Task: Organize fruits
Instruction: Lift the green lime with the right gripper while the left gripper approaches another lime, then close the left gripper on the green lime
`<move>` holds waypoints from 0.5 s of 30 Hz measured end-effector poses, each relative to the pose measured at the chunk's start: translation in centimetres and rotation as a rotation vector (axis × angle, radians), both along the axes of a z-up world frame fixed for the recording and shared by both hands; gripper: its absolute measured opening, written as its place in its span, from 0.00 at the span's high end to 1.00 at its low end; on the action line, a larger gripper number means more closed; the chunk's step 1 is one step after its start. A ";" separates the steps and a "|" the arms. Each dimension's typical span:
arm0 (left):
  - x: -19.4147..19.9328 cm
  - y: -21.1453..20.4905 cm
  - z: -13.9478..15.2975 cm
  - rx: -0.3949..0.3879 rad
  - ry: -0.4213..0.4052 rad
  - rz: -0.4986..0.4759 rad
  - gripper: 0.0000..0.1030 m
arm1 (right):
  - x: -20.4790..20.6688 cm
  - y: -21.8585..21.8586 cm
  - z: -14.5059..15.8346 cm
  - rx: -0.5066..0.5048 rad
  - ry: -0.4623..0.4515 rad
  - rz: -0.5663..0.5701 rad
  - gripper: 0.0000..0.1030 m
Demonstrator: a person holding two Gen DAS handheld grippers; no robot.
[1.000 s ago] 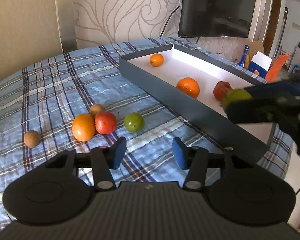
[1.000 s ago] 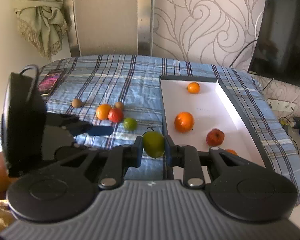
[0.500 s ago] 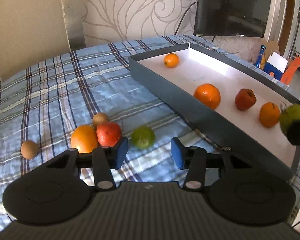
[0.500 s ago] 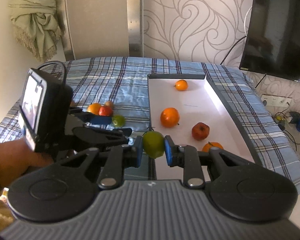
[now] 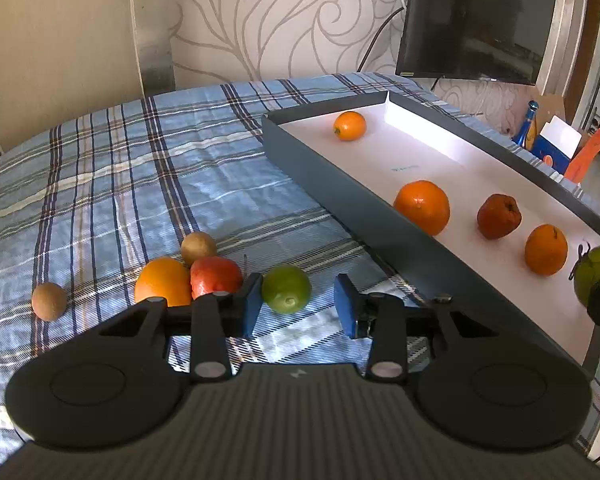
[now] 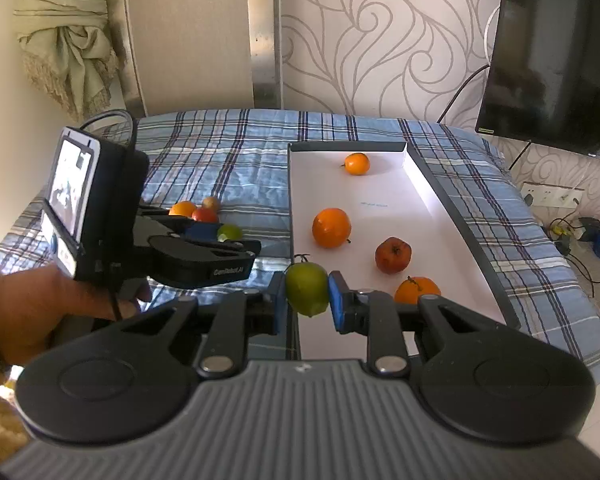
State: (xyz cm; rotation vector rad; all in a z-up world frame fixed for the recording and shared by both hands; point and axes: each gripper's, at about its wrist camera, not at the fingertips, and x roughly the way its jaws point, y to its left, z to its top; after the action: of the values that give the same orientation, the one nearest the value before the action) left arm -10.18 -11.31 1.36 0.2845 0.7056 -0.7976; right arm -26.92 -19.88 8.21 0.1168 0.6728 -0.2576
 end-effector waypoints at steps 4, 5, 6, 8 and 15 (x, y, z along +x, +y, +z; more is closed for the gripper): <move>0.1 0.1 0.0 -0.004 0.000 0.004 0.59 | 0.0 0.0 0.0 0.002 -0.003 0.005 0.74; 0.1 0.1 0.0 -0.005 0.000 0.006 0.60 | 0.0 0.0 0.0 0.003 -0.003 0.006 0.74; 0.1 0.2 0.0 -0.007 0.000 0.009 0.63 | 0.0 -0.1 0.0 0.003 -0.004 0.007 0.74; 0.1 0.3 0.0 -0.010 0.003 0.015 0.66 | 0.0 -0.1 0.0 0.003 -0.004 0.006 0.74; -0.1 1.0 0.1 -0.019 0.012 0.026 0.72 | -0.2 -0.1 0.1 0.012 -0.009 0.013 0.74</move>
State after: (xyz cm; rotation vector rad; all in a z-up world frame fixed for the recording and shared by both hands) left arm -10.26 -10.34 1.45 0.2533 0.7115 -0.7808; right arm -27.11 -19.99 8.33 0.1245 0.6655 -0.2401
